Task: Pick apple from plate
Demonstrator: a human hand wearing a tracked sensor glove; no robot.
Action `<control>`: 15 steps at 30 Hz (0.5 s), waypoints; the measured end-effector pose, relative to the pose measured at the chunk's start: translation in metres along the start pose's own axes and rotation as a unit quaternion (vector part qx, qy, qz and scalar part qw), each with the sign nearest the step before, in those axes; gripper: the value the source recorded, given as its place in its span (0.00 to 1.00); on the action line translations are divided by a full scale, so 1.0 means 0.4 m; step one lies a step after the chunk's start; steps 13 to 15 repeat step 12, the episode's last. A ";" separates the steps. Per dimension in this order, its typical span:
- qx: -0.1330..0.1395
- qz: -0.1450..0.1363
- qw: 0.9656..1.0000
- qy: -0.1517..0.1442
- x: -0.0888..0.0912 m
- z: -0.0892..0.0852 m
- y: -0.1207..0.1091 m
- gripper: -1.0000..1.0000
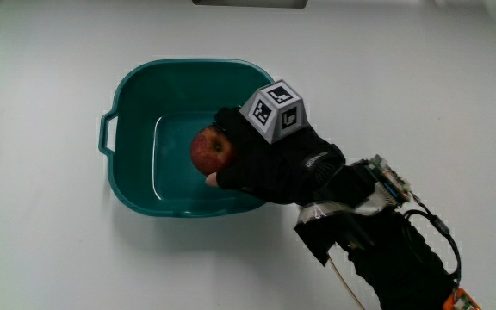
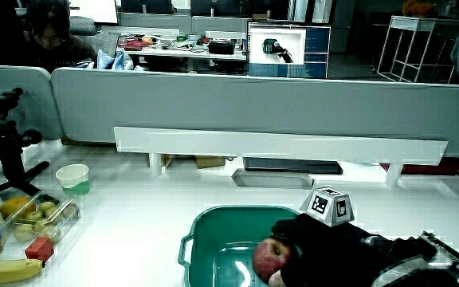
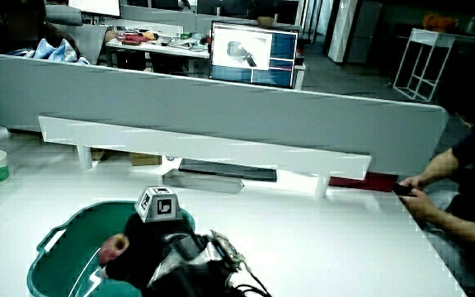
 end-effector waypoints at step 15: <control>0.029 0.023 0.998 0.057 0.132 0.023 -0.067 1.00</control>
